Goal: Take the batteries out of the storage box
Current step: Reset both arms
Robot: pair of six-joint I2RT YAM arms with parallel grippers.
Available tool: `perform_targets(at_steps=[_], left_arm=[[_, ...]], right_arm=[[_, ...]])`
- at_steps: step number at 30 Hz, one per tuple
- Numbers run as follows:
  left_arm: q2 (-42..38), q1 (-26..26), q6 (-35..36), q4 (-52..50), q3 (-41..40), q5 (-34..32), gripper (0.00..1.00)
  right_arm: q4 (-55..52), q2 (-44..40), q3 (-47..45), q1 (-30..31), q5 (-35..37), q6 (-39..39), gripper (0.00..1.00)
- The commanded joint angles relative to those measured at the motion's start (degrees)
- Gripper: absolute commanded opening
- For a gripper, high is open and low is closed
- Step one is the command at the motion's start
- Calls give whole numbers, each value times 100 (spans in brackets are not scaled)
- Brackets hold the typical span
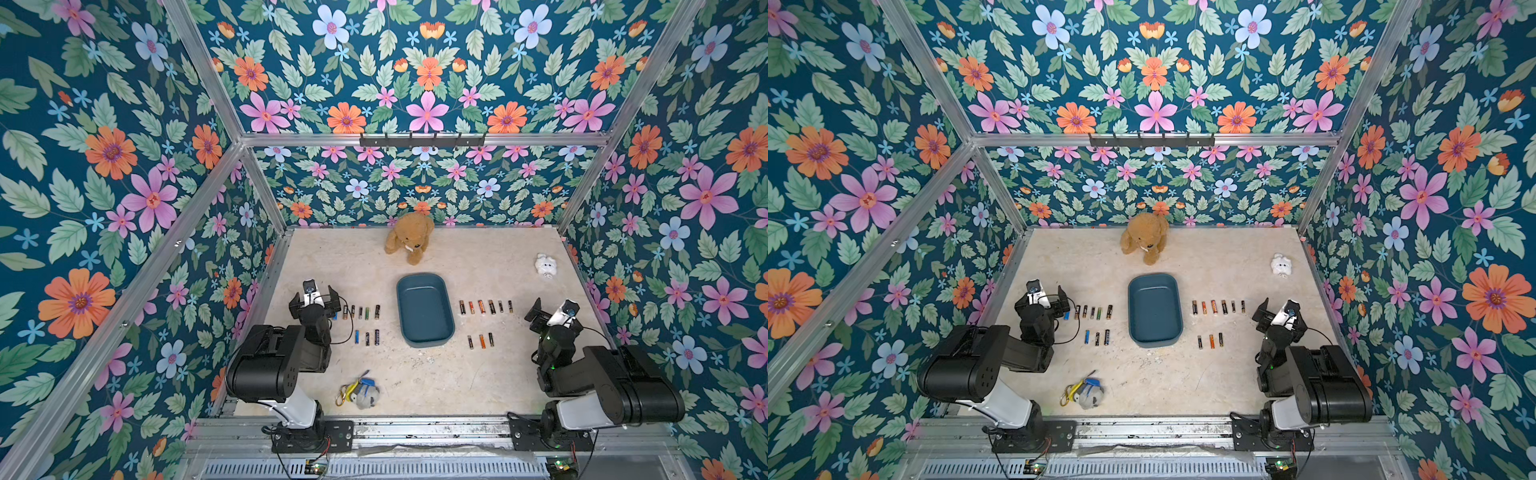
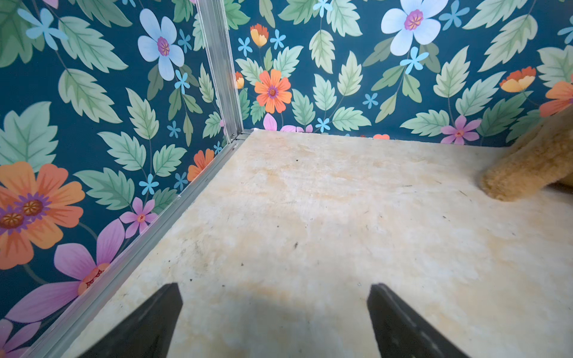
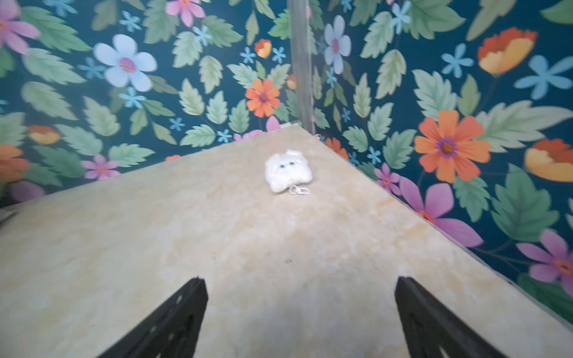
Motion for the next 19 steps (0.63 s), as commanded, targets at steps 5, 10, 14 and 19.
perform_targets(at_steps=[5,10,14,19], left_arm=[[-16,5,-61,17,16,9,100],[-15,5,-61,18,18,11,100],[-7,5,-61,24,17,7,100],[-7,5,-61,24,10,0,99]], right_arm=[[87,75,314,-58,-262,118,99],[-257,30,421,-49,-785,-33,99],[-685,3,600,-125,-1178,-46,99],[-579,18,565,-159,-1200,-65,99]])
